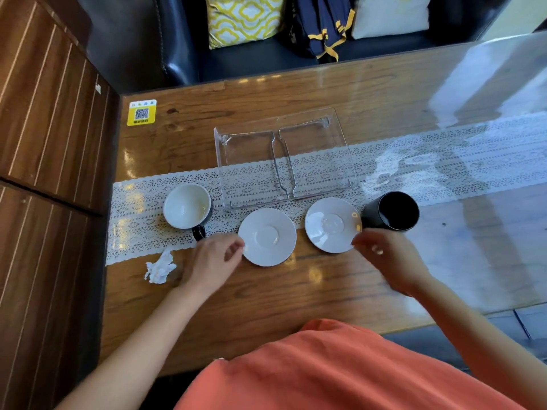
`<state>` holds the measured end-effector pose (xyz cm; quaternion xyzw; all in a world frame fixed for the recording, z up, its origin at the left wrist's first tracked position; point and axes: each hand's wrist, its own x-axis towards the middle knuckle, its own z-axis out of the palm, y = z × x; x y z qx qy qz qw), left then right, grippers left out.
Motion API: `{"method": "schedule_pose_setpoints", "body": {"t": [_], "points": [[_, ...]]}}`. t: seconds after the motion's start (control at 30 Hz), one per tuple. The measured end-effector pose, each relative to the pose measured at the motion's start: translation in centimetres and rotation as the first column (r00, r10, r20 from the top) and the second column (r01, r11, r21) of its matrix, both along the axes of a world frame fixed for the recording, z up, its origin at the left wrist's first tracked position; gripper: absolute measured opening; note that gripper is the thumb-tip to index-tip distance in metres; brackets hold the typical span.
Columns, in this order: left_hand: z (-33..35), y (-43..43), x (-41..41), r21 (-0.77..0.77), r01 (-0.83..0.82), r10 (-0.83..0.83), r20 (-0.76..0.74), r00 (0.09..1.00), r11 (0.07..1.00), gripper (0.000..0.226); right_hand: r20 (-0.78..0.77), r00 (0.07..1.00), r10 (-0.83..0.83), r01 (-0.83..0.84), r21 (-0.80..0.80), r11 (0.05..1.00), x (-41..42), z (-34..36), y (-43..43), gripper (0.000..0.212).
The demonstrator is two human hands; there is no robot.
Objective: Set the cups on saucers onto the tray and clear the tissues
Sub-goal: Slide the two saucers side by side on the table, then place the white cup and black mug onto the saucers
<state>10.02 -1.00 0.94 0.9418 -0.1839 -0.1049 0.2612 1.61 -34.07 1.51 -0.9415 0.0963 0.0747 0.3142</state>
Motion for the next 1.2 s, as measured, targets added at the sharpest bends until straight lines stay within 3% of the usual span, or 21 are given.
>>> {"method": "schedule_pose_setpoints", "body": {"t": [0.07, 0.13, 0.2, 0.27, 0.37, 0.43, 0.53, 0.8, 1.2], "points": [[1.3, 1.3, 2.6, 0.064, 0.000, -0.009, 0.144, 0.990, 0.998, 0.022, 0.150, 0.987, 0.062, -0.037, -0.165, 0.986, 0.9, 1.5, -1.3, 0.018], [1.8, 2.5, 5.2, 0.166, -0.047, 0.022, 0.151, 0.988, 0.985, 0.046, 0.155, 0.988, 0.019, 0.031, -0.311, 0.950, 1.9, 1.8, -3.0, 0.034], [1.9, 3.5, 7.5, 0.210, -0.096, 0.078, 0.092, 0.993, 0.973, 0.071, 0.000, 0.994, -0.107, 0.099, -0.383, 0.919, 2.9, 1.5, -4.5, 0.062], [1.4, 4.3, 9.3, 0.243, -0.099, 0.099, 0.012, 0.995, 0.965, 0.089, -0.163, 0.972, -0.169, 0.105, -0.342, 0.934, 3.5, 0.9, -5.4, 0.082], [0.4, 5.3, 11.0, 0.275, -0.040, 0.093, -0.184, 0.979, 0.961, 0.105, -0.295, 0.948, -0.119, 0.036, -0.270, 0.962, 3.8, 0.0, -6.0, 0.091], [-0.1, 5.7, 11.7, 0.307, 0.027, 0.055, -0.255, 0.965, 0.951, 0.107, -0.295, 0.951, -0.096, 0.012, -0.274, 0.962, 3.8, -0.3, -6.3, 0.090], [-0.4, 6.1, 12.9, 0.350, 0.043, 0.039, -0.222, 0.974, 0.936, 0.102, -0.276, 0.958, -0.078, -0.015, -0.321, 0.947, 3.9, -0.3, -6.7, 0.086], [-0.7, 6.7, 14.3, 0.386, 0.150, -0.031, -0.299, 0.954, 0.910, 0.109, -0.430, 0.902, 0.032, -0.165, -0.274, 0.947, 6.1, -0.1, -8.0, 0.095], [-1.0, 5.7, 13.1, 0.394, 0.079, 0.034, -0.273, 0.961, 0.916, 0.107, -0.416, 0.909, 0.034, -0.135, -0.216, 0.967, 6.3, -0.5, -8.0, 0.093]]}}
